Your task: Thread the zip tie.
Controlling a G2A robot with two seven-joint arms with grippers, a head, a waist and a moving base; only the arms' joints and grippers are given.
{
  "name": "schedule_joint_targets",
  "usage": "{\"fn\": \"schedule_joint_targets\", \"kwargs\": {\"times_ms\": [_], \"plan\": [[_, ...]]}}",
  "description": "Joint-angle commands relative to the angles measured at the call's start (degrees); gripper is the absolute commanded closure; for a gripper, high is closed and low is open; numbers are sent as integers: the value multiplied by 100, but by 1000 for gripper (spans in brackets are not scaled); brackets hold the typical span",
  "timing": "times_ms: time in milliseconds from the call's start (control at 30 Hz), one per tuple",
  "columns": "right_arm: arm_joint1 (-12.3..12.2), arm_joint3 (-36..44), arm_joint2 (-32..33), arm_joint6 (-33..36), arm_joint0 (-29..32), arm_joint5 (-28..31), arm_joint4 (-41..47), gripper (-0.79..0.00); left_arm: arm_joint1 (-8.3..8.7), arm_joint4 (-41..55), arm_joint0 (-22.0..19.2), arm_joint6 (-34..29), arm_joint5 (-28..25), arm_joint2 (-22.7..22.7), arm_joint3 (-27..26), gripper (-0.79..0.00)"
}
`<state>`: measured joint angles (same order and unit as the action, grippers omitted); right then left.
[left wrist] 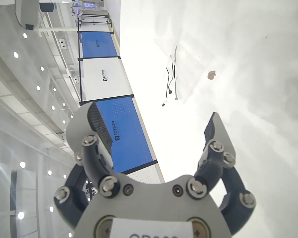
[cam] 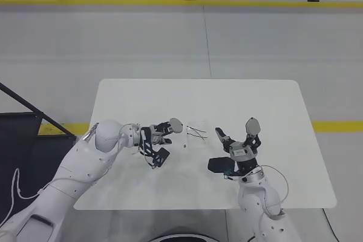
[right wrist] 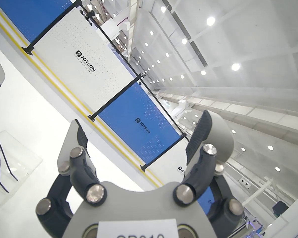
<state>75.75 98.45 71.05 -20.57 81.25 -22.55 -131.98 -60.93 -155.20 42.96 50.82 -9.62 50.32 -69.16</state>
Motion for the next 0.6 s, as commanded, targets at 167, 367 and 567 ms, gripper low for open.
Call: {"fn": "schedule_joint_targets", "kwargs": {"times_ms": [167, 367, 567], "plan": [[2, -104, 43, -94, -51, 129, 171, -785, -95, 0, -180, 86, 162, -247, 212, -468], [3, -195, 47, -222, -117, 326, 343, -785, -191, -16, -344, 12, 235, -448, 430, -397], [-4, -280, 106, -469, -154, 476, 587, -785, -266, -29, -464, 59, 319, -609, 631, -326]]}}
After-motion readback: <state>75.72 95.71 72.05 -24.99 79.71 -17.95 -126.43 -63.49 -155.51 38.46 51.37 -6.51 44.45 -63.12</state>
